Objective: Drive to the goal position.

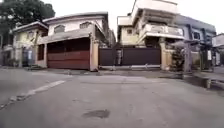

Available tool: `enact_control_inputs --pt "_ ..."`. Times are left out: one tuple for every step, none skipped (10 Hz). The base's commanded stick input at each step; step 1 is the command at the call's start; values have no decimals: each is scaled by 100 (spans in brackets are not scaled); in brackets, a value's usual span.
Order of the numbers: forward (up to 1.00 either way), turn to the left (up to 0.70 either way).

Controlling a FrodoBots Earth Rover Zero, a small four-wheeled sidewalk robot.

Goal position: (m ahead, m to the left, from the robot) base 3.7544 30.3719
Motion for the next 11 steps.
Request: enact_control_inputs --pt "70 0" --pt "70 0" --pt "70 0" --pt "70 27" --pt "70 27" --pt "70 27" --pt "70 27" --pt "70 27" --pt "70 27" --pt "70 27" --pt "70 27"
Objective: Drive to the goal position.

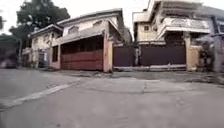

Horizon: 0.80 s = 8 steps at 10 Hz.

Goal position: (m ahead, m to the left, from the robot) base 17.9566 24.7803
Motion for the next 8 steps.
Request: enact_control_inputs --pt "70 27" --pt "70 27" --pt "70 27" --pt "70 27" --pt "70 27" --pt "70 27" --pt "70 27" --pt "70 0"
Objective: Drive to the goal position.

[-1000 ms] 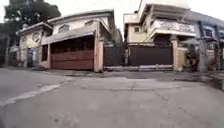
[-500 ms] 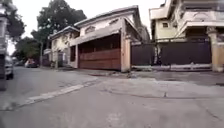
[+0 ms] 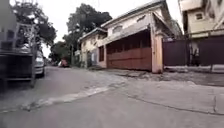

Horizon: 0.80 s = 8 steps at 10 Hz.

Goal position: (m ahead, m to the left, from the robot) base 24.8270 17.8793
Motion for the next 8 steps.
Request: enact_control_inputs --pt "70 0" --pt "70 0" --pt "70 0" --pt "70 0" --pt "70 0" --pt "75 0" --pt "84 0" --pt "100 0"
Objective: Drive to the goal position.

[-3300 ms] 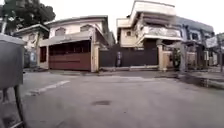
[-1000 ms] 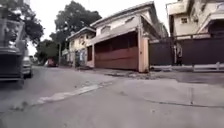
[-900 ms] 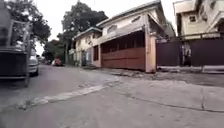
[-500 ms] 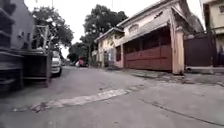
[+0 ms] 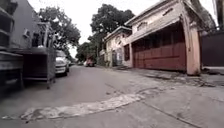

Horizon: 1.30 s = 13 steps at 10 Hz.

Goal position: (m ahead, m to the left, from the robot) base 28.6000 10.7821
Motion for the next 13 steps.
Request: enact_control_inputs --pt "100 0" --pt "100 0" --pt "100 -20" --pt "100 0" --pt "100 0" --pt "100 0" --pt "100 0" --pt "100 0" --pt "100 0" --pt "100 0" --pt "100 0" --pt "100 0" --pt "100 0"
